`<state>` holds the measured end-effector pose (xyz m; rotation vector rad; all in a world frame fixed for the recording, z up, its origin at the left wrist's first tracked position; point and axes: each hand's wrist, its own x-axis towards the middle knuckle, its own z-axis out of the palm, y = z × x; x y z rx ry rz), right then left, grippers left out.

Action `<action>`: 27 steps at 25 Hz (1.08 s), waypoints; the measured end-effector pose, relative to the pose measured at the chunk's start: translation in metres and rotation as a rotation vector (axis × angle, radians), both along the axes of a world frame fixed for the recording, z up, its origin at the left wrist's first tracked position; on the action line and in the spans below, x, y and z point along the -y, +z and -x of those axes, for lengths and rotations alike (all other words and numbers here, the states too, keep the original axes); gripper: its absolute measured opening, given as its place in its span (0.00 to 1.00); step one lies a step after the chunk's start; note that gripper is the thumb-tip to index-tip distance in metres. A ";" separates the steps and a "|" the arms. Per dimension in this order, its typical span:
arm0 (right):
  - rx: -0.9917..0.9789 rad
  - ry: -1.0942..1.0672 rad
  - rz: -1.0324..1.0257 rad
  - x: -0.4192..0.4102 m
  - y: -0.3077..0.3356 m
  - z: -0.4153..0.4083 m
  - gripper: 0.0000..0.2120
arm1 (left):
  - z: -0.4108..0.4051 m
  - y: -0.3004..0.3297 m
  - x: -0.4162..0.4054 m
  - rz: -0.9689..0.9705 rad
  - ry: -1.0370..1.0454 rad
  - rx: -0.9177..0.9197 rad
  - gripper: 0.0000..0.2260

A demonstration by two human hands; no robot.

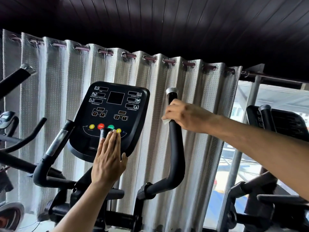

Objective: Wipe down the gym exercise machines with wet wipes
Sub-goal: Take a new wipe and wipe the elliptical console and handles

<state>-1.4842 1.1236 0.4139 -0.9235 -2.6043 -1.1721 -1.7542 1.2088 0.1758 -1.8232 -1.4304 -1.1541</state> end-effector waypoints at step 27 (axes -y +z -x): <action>-0.693 -0.029 -0.121 0.005 -0.035 0.009 0.10 | 0.000 0.002 0.009 0.075 0.044 -0.049 0.44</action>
